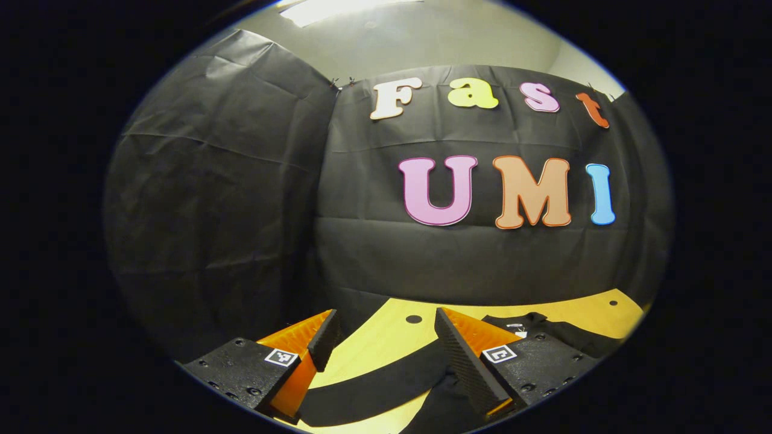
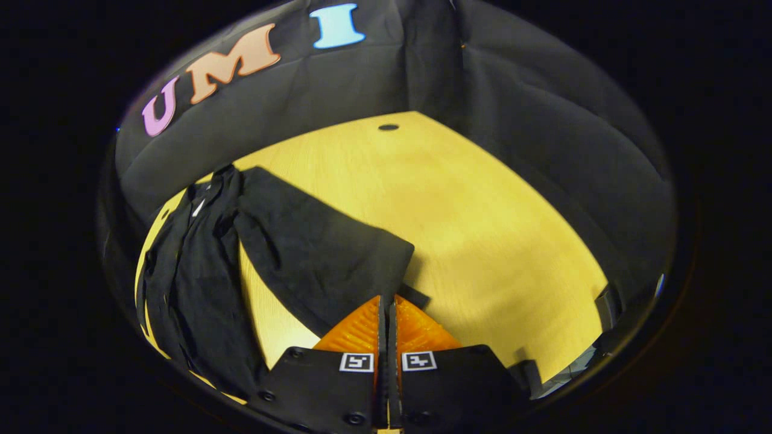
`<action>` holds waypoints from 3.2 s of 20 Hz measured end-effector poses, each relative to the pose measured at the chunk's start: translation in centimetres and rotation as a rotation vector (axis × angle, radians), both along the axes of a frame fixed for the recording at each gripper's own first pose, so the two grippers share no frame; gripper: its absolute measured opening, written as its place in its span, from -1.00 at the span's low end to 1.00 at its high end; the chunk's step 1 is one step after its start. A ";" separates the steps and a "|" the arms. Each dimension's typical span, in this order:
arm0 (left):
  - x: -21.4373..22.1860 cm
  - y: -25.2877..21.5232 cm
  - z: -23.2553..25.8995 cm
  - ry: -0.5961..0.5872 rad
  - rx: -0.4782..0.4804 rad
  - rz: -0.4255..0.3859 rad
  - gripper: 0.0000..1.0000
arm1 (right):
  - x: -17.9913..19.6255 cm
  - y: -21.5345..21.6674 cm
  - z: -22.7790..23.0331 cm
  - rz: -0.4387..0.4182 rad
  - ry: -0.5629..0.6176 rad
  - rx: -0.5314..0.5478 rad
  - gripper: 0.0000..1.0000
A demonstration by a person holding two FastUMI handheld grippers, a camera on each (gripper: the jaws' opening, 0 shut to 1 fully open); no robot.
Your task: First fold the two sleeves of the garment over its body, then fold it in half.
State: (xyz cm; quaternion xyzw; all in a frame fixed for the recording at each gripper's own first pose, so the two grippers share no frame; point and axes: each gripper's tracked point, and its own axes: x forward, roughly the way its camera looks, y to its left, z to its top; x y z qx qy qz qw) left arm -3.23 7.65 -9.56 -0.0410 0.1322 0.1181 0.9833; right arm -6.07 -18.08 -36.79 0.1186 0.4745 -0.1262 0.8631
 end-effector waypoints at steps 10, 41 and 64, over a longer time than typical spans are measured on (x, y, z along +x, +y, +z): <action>-6.1 8.9 -2.6 0.072 -0.023 0.166 0.89 | 21.3 17.3 15.0 0.408 -0.324 -0.068 -0.94; -10.6 10.3 -24.5 0.514 -0.234 0.231 0.97 | 24.5 38.2 29.5 0.680 -0.785 -0.176 1.00; -10.7 5.6 -30.2 0.665 -0.162 0.166 -0.73 | 12.1 26.0 35.4 0.341 -0.888 -0.200 1.00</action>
